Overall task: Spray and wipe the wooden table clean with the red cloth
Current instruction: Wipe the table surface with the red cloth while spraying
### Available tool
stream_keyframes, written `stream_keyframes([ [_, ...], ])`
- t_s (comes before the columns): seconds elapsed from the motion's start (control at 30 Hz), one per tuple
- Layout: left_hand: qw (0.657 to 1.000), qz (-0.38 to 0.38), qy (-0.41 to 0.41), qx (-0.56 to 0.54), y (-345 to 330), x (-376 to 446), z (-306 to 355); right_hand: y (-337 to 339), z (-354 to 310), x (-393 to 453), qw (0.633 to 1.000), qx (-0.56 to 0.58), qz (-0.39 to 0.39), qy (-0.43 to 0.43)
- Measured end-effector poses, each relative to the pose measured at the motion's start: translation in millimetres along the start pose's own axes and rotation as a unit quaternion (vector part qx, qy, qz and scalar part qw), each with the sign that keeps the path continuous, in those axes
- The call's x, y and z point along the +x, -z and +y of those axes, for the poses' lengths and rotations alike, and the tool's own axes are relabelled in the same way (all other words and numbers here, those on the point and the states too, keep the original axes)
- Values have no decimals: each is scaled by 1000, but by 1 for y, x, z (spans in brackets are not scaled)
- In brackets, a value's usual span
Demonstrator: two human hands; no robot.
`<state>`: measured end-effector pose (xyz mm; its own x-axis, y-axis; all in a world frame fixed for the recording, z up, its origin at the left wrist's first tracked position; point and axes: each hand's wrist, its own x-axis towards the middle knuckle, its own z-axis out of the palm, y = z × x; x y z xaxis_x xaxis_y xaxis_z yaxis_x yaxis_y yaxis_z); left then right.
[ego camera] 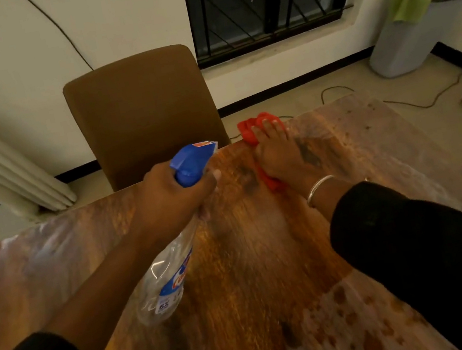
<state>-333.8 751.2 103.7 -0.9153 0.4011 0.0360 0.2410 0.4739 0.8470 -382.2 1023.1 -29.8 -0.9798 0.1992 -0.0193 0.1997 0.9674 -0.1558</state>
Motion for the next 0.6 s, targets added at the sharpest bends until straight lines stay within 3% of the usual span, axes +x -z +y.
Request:
stream_keyframes([
  [0.07,1000,-10,1,7,-1,1,1,2,-25,-6,998,-6,10,61],
  [0.13,999,-22,17,17,-5,5,1,4,-71,-27,987,120,-11,107],
  [0.2,998,-25,37,40,-12,11,3,4,-96,-47,965,236,-57,100],
  [0.27,997,-35,53,48,-18,17,6,8,-97,-57,961,217,-90,147],
  [0.37,997,-34,52,38,-23,21,8,11,-53,-27,964,134,-24,227],
  [0.47,996,-41,65,34,-20,26,6,19,48,12,996,22,-8,91],
  [0.53,996,-49,69,29,-18,28,6,23,118,18,1000,23,12,3],
  [0.6,996,-56,66,26,-20,28,8,22,136,13,1000,10,16,-16],
])
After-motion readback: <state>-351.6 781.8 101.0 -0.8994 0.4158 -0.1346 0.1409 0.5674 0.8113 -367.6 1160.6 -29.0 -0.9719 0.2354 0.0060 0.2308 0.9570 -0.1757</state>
